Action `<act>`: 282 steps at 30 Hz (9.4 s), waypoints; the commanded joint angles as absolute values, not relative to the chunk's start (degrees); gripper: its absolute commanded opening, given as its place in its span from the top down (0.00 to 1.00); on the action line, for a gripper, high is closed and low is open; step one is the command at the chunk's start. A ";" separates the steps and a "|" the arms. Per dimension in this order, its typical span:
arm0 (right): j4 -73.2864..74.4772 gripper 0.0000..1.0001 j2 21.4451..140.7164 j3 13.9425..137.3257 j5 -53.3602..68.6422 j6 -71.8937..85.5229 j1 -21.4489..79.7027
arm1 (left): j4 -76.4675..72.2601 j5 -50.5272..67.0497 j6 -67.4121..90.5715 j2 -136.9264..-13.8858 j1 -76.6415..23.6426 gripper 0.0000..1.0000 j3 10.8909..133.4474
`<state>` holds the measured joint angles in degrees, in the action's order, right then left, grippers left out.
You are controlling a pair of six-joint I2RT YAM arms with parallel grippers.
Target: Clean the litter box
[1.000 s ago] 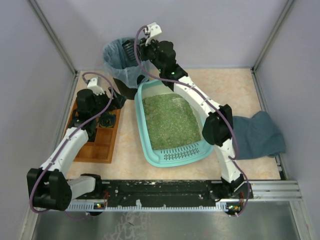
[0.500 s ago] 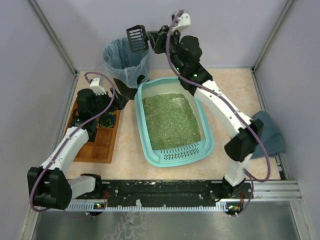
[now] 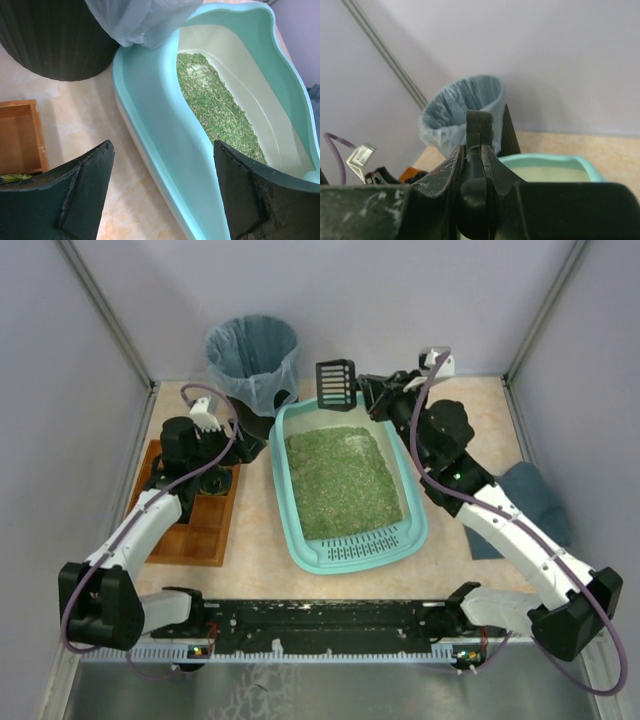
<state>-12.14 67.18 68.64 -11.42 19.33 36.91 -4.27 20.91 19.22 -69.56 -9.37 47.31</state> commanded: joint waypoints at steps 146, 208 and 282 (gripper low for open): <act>-45.59 1.00 74.08 29.18 23.30 73.28 7.14 | 0.59 4.17 9.84 -69.19 -22.60 0.15 50.44; -38.94 1.00 75.08 32.32 23.50 79.79 6.94 | 2.95 3.58 11.36 -70.98 -21.66 0.14 52.09; -2.25 1.00 109.81 112.11 1.83 71.12 23.20 | 1.06 5.64 15.99 -68.05 -12.39 0.11 49.58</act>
<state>-3.42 105.19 101.73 4.93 74.94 21.93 1.98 4.97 15.88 -68.55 -12.71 49.63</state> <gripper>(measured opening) 0.166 0.886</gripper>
